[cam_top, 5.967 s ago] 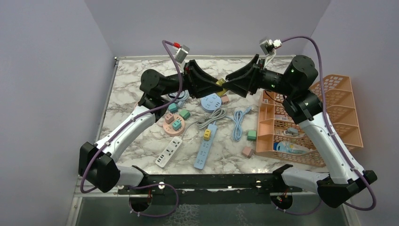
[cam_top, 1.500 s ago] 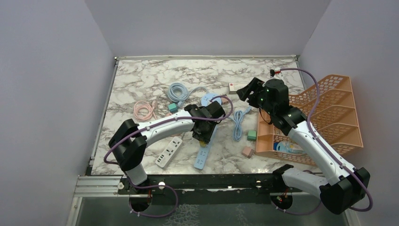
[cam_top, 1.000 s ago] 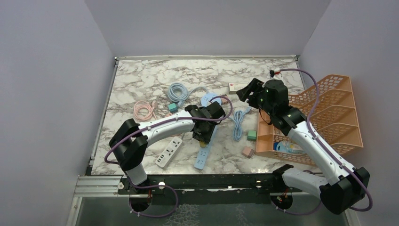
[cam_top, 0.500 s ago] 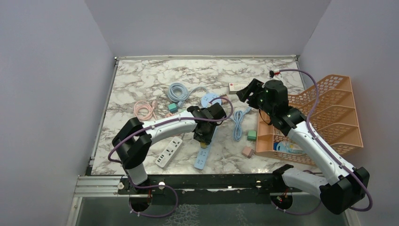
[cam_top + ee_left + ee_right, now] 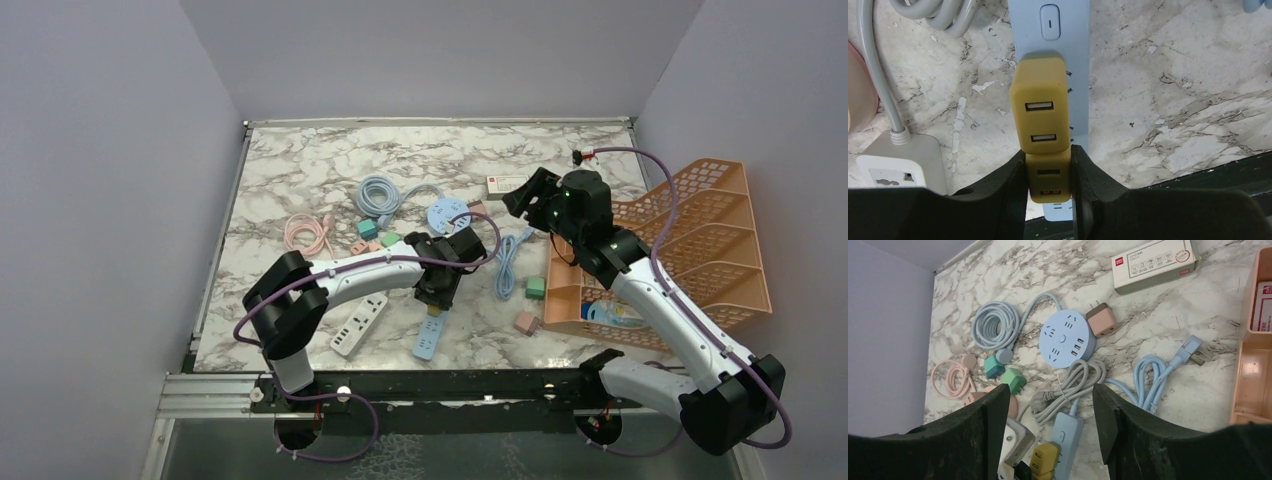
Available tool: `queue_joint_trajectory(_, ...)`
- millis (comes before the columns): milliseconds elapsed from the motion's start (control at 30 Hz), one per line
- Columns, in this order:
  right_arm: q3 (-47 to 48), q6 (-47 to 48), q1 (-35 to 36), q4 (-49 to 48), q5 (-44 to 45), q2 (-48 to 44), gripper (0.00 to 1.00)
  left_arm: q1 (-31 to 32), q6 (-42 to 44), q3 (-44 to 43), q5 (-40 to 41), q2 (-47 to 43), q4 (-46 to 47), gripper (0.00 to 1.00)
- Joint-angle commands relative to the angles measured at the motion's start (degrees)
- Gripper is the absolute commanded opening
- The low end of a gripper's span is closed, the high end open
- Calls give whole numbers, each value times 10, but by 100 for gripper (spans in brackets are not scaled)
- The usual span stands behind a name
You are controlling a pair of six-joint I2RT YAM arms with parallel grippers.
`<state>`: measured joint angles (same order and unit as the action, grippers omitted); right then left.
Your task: Insert the plug
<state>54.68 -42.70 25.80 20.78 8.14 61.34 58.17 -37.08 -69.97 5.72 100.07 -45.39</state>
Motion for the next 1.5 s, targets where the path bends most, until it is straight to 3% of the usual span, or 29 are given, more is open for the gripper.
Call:
queue_joint_trajectory(0, -6, -1, 0, -1, 14, -3, 62, 15, -8, 92, -22, 89, -12, 0)
queue_joint_trajectory(200, -5, -1, 1, 0, 16, -3, 62, 14, -10, 124, -52, 90, 33, 0)
queue_joint_trajectory(400, 0, 3, 1, 5, 19, -6, 62, 14, 1, 103, -45, 78, 31, 0)
queue_joint_trajectory(600, 10, 9, 0, 33, 29, -17, 61, 8, 16, 15, -16, 48, -20, 39)
queue_joint_trajectory(800, 25, 53, 0, 88, 35, -32, 62, -5, 26, -76, -3, 12, -42, 66)
queue_joint_trajectory(900, 28, 64, 1, 131, 45, -40, 62, -8, 21, -104, 25, -11, -47, 75)
queue_joint_trajectory(1233, 32, 77, 1, 257, 14, -27, 65, -29, 12, -90, 120, -110, -15, 78)
queue_joint_trajectory(1300, 38, 87, 0, 271, -22, -1, 66, -35, 12, -75, 133, -141, 34, 77)
queue_joint_trajectory(1467, 30, 102, 1, 281, -52, 67, 63, -37, 13, -4, 112, -215, 266, 77)
